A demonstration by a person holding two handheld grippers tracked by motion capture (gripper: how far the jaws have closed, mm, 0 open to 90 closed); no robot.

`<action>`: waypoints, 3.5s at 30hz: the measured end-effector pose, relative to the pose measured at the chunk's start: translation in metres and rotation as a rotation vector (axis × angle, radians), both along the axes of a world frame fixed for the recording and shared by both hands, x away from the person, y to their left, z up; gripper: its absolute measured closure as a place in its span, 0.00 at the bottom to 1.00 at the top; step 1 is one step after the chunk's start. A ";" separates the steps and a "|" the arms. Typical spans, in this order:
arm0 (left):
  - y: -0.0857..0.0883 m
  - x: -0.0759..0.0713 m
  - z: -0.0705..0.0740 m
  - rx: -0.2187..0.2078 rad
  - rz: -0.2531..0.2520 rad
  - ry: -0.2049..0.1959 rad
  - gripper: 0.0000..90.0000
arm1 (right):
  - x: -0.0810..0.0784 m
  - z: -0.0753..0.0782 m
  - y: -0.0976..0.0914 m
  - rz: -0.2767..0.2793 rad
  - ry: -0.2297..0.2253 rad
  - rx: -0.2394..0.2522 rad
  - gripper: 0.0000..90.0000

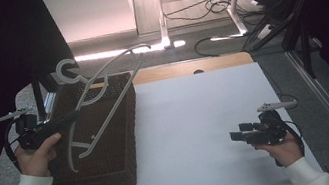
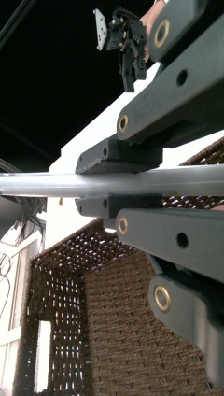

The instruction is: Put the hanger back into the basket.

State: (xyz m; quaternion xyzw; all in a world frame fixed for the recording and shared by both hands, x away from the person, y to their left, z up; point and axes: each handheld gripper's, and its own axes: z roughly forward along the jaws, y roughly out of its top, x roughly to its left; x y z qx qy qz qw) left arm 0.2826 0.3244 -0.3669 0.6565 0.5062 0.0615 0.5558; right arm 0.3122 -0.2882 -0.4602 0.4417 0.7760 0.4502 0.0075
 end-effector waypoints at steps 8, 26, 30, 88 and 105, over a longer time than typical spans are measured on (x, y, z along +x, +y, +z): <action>0.015 0.001 -0.001 0.027 0.021 0.004 0.89 | 0.000 0.000 -0.002 -0.012 0.002 0.003 0.38; 0.046 0.007 -0.010 0.093 0.026 -0.008 0.89 | 0.000 -0.001 -0.001 -0.012 0.003 -0.001 0.37; 0.052 0.008 -0.014 0.101 0.025 -0.010 0.89 | 0.000 -0.001 -0.001 -0.012 0.004 -0.001 0.37; 0.016 0.006 -0.040 0.289 -0.073 0.000 0.32 | 0.001 -0.003 0.001 -0.001 0.014 -0.008 0.36; -0.079 -0.040 -0.039 0.321 -0.162 -0.060 0.33 | 0.004 -0.003 0.001 0.016 -0.032 -0.023 0.27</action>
